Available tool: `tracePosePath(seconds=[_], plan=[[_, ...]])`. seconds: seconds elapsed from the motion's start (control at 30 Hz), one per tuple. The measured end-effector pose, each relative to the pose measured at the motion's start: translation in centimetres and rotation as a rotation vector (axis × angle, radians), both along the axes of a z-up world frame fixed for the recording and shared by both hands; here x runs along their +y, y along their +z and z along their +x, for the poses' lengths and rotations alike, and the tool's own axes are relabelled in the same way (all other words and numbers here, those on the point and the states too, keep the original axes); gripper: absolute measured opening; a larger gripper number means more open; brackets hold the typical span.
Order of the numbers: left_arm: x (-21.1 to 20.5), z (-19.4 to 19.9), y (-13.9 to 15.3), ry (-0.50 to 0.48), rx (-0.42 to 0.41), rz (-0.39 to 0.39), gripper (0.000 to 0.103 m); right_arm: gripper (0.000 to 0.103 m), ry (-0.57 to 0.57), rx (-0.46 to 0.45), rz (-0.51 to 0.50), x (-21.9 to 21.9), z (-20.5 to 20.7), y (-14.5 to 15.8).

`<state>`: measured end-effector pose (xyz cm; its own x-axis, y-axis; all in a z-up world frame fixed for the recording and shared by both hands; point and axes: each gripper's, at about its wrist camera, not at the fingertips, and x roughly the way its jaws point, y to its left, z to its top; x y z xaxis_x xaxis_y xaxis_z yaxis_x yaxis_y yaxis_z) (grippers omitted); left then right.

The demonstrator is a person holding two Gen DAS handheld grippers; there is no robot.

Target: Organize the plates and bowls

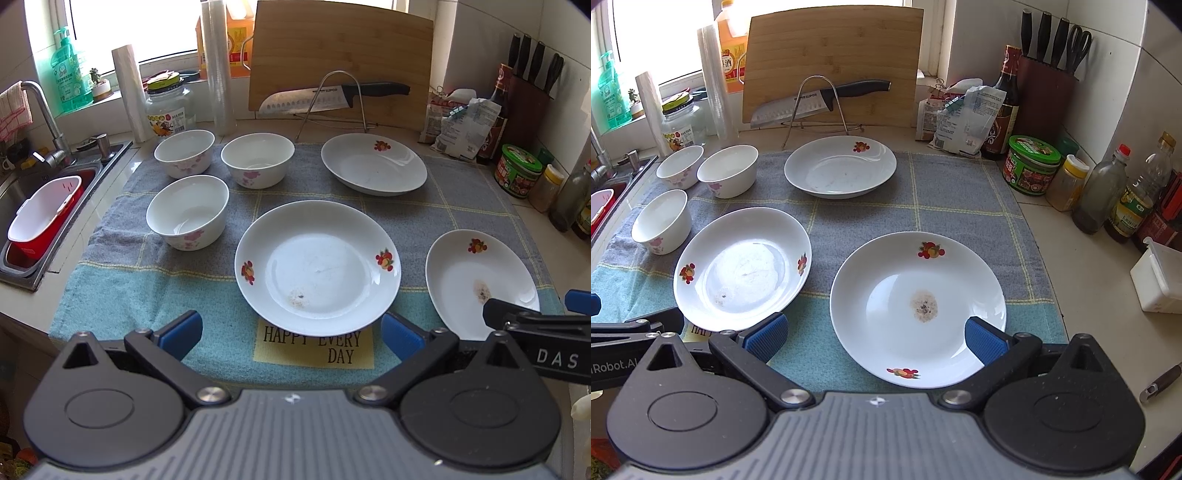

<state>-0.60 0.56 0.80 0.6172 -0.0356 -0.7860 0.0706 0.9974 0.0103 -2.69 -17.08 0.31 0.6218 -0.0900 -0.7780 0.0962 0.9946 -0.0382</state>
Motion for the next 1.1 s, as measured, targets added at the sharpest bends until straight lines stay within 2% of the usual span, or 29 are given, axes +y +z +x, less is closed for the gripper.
tracePosePath(seconds=[0.57, 0.87, 1.1], plan=[[0.8, 0.3, -0.2, -0.061, -0.014, -0.014, 0.102, 0.103, -0.013, -0.032, -0.016, 0.7, -0.4, 0.4], [1.6, 0.5, -0.7, -0.163, -0.075, -0.048, 0.102, 0.103, -0.007, -0.079, -0.014, 1.0, -0.8, 0.6], [2.2, 0.9, -1.4, -0.246, -0.102, -0.071, 0.102, 0.103, -0.045, -0.092, -0.025, 1.1, -1.7, 0.4]])
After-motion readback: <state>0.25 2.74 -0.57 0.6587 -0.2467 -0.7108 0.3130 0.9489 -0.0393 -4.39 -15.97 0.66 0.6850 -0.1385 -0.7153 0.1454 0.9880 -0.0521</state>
